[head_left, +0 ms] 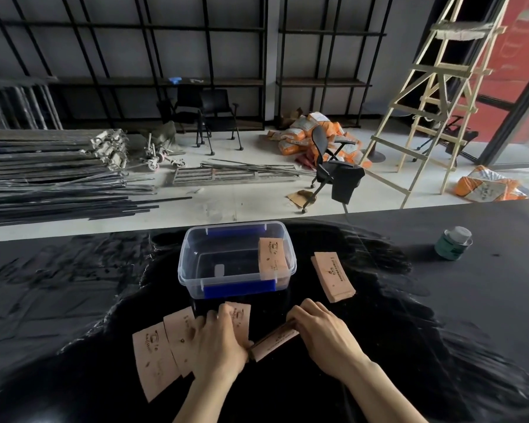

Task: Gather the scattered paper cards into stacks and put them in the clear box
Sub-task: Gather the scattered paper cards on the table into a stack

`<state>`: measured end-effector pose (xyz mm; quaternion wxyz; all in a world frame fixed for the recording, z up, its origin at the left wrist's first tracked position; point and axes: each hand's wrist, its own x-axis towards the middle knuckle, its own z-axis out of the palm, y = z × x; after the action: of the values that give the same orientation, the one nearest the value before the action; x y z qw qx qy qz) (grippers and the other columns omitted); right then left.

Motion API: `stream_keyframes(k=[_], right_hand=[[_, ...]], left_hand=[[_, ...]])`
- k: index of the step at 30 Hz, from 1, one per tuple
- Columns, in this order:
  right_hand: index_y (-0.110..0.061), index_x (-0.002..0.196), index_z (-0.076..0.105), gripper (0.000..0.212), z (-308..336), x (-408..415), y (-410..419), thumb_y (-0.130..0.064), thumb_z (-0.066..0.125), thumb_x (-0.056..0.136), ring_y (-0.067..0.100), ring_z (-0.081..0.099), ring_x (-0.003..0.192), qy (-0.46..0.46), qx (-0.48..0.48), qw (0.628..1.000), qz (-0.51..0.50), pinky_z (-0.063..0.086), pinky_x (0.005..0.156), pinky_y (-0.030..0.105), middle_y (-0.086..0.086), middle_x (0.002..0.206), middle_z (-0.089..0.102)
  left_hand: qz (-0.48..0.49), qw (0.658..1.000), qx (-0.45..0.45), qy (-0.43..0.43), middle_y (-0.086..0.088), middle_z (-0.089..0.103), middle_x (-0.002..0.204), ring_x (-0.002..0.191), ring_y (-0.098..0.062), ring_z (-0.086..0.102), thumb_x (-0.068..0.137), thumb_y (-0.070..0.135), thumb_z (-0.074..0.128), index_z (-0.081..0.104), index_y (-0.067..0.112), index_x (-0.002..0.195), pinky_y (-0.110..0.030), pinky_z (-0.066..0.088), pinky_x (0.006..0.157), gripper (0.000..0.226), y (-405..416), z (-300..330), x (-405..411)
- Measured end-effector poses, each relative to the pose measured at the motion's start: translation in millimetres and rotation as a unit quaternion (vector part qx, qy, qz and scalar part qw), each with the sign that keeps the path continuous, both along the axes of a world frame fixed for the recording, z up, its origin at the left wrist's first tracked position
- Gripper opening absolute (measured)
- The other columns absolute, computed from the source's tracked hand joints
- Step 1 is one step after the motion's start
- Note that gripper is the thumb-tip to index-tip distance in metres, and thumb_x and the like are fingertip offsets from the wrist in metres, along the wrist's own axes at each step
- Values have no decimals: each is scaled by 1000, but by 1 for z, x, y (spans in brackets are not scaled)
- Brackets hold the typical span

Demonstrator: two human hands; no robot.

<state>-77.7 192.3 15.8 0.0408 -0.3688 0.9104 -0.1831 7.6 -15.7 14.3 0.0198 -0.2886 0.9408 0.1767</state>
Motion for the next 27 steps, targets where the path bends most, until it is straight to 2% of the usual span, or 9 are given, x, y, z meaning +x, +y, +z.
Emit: stream_keyframes(k=[4,7,9,12,15,17,21,24,27], right_hand=[[-37,125,57,20,2,0,1,-30,54,106,13,57,110,1,-1,1000,-1,50,91,30,-10,123,57],[-35,125,57,20,4,2,2,-29,52,106,14,57,110,-5,0,1000,-4,51,92,31,-9,123,57],[-33,125,55,20,3,2,2,-27,52,106,16,58,111,-6,-3,1000,-7,51,90,30,-8,122,58],[-28,137,47,32,4,5,-2,-29,54,105,17,62,114,-30,-35,998,-49,55,88,33,-7,128,63],[-27,154,34,55,5,8,-4,-29,56,104,17,65,119,-49,-58,994,-75,57,93,34,-5,134,65],[-31,144,47,41,4,10,-4,-30,55,104,16,66,112,-38,-67,996,-46,58,87,36,-7,126,66],[-31,127,57,23,1,11,-1,-37,53,105,16,61,108,-3,-52,998,-40,57,80,34,-8,118,62],[-32,133,55,32,1,9,-3,-35,60,101,13,56,113,11,-58,998,-32,57,83,32,-9,127,56],[-35,138,53,38,6,8,-12,-30,61,101,12,55,117,1,-54,999,11,56,90,33,-9,132,56]], left_hand=[[-81,988,129,25,17,59,119,113,-10,56,76,6,79,48,41,127,-33,47,103,69,-9,-3,-6],[-125,961,239,68,20,67,106,97,-1,68,85,3,79,55,51,107,-27,60,92,58,-16,0,-10],[-130,944,271,136,21,74,100,97,2,72,89,4,78,64,49,99,-23,61,90,48,-18,3,-14],[-154,922,304,184,25,77,105,104,4,72,92,-3,70,68,47,101,-15,57,90,51,-14,12,-20],[-198,913,327,146,25,76,107,108,4,71,99,1,60,70,41,107,-17,55,97,42,-1,18,-22],[-195,905,351,140,25,75,111,111,6,69,101,11,61,66,40,114,-21,56,100,33,7,17,-20],[-186,926,302,127,22,71,112,108,6,68,82,46,80,59,49,117,-25,59,97,41,2,4,-10],[-199,949,237,62,25,75,106,101,7,71,88,29,79,62,47,117,-25,61,95,39,-5,-3,-8],[-202,950,230,65,26,74,109,103,8,69,90,25,76,60,48,120,-26,60,97,41,-5,-7,-6]])
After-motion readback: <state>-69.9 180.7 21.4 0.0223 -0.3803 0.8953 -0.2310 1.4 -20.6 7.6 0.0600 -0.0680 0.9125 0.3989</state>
